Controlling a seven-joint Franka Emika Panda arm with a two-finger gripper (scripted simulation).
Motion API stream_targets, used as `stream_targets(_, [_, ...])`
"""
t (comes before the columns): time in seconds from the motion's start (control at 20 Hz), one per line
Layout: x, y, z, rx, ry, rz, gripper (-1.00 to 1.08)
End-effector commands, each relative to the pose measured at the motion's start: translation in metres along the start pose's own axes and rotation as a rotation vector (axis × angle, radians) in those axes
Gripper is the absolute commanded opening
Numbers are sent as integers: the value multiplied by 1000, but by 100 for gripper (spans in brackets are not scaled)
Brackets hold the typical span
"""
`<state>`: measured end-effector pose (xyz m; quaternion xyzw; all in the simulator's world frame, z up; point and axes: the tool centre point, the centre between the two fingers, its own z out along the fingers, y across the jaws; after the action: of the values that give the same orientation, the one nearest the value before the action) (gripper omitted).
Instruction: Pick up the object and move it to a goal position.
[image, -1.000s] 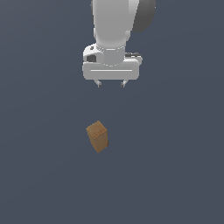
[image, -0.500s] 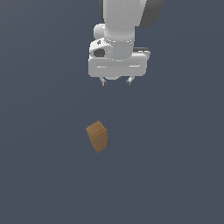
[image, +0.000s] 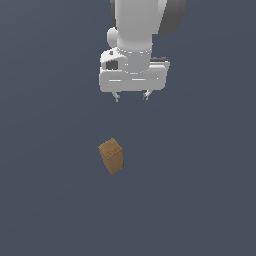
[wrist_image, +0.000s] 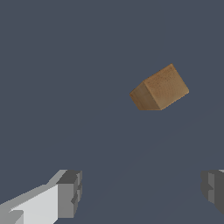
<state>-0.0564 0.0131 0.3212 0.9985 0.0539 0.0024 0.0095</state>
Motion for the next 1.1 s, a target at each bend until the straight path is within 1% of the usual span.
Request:
stream_targets(0.0, [5,3,4,1,-1,-24,100])
stream_targets(0.4, [31,22,28,5,-1,-150,100])
stream_targets(1.05, [78,64,90,15,0,-418,100])
